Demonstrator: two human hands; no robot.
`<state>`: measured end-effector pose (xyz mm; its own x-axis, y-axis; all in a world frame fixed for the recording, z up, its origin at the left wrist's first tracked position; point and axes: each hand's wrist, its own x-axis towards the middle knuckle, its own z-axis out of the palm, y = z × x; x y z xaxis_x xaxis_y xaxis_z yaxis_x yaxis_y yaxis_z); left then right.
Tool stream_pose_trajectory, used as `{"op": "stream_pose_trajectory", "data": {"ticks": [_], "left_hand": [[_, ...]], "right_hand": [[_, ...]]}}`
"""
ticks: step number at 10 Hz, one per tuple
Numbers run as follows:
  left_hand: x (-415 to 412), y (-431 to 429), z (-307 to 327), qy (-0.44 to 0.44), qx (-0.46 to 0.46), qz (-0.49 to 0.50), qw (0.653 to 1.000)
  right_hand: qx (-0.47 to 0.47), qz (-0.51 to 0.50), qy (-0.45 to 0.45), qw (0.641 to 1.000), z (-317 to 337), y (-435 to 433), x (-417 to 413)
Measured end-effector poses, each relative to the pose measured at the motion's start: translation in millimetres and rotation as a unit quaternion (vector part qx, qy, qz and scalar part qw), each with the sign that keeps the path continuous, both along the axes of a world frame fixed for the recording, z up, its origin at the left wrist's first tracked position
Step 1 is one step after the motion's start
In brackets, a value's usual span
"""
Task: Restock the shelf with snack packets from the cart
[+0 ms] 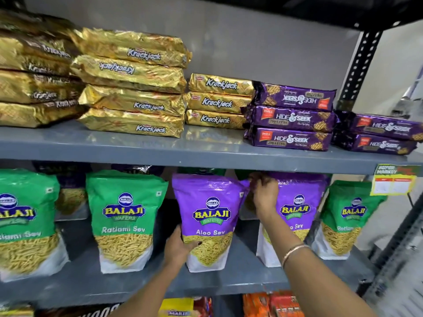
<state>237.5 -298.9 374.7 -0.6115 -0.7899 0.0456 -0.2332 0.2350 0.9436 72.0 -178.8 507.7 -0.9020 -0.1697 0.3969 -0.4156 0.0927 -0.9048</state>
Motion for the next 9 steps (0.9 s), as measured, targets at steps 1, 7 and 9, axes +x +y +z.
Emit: {"op": "stream_pose_trajectory", "data": {"ticks": [1,7,9], "left_hand": [[-0.5,3.3,2.9,-0.003,-0.005,-0.001,1.000],[-1.6,-1.8,3.6,-0.043,-0.004,-0.012,0.999],[13.3,10.0,12.5,-0.022,-0.055,0.012,0.998]], "right_hand": [[-0.003,0.041,-0.008,0.999,2.3,1.7,-0.2],[0.060,0.110,-0.013,0.992,4.0,2.1,8.7],[0.105,0.020,0.144,0.984,0.2,2.7,41.3]]}}
